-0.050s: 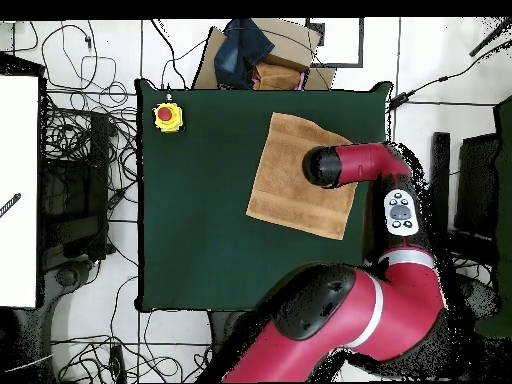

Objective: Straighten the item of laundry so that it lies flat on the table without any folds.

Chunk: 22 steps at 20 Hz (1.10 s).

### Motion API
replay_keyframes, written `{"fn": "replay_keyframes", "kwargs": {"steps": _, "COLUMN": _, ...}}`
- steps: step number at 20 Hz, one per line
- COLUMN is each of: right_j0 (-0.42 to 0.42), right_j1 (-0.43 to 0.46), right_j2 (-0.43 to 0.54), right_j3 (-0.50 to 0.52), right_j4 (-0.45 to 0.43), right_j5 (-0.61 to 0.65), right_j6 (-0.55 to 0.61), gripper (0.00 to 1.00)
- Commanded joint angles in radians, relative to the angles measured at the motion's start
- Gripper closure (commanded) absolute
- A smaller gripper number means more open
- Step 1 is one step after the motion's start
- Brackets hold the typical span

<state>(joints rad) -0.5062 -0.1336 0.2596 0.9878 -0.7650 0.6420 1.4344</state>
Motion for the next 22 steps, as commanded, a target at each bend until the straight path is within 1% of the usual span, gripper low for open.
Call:
{"fn": "replay_keyframes", "kwargs": {"steps": 1, "right_j0": 0.056, "right_j1": 0.053, "right_j2": -0.017, "right_j3": 0.135, "right_j4": 0.049, "right_j5": -0.031, "right_j6": 0.201, "gripper": 0.0}}
{"fn": "replay_keyframes", "kwargs": {"steps": 5, "right_j0": 0.094, "right_j1": 0.065, "right_j2": -0.067, "right_j3": 0.13, "right_j4": 0.055, "right_j5": -0.042, "right_j6": 0.278, "gripper": 0.0}}
{"fn": "replay_keyframes", "kwargs": {"steps": 11, "right_j0": 0.091, "right_j1": 0.126, "right_j2": -0.08, "right_j3": 0.087, "right_j4": 0.077, "right_j5": -0.085, "right_j6": 0.277, "gripper": 0.0}}
{"fn": "replay_keyframes", "kwargs": {"steps": 13, "right_j0": 0.099, "right_j1": 0.137, "right_j2": -0.093, "right_j3": 0.08, "right_j4": 0.082, "right_j5": -0.093, "right_j6": 0.298, "gripper": 0.0}}
{"fn": "replay_keyframes", "kwargs": {"steps": 17, "right_j0": 0.108, "right_j1": 0.168, "right_j2": -0.117, "right_j3": 0.056, "right_j4": 0.102, "right_j5": -0.078, "right_j6": 0.31, "gripper": 0.0}}
{"fn": "replay_keyframes", "kwargs": {"steps": 22, "right_j0": 0.14, "right_j1": 0.186, "right_j2": -0.184, "right_j3": 0.055, "right_j4": 0.146, "right_j5": -0.059, "right_j6": 0.358, "gripper": 0.0}}
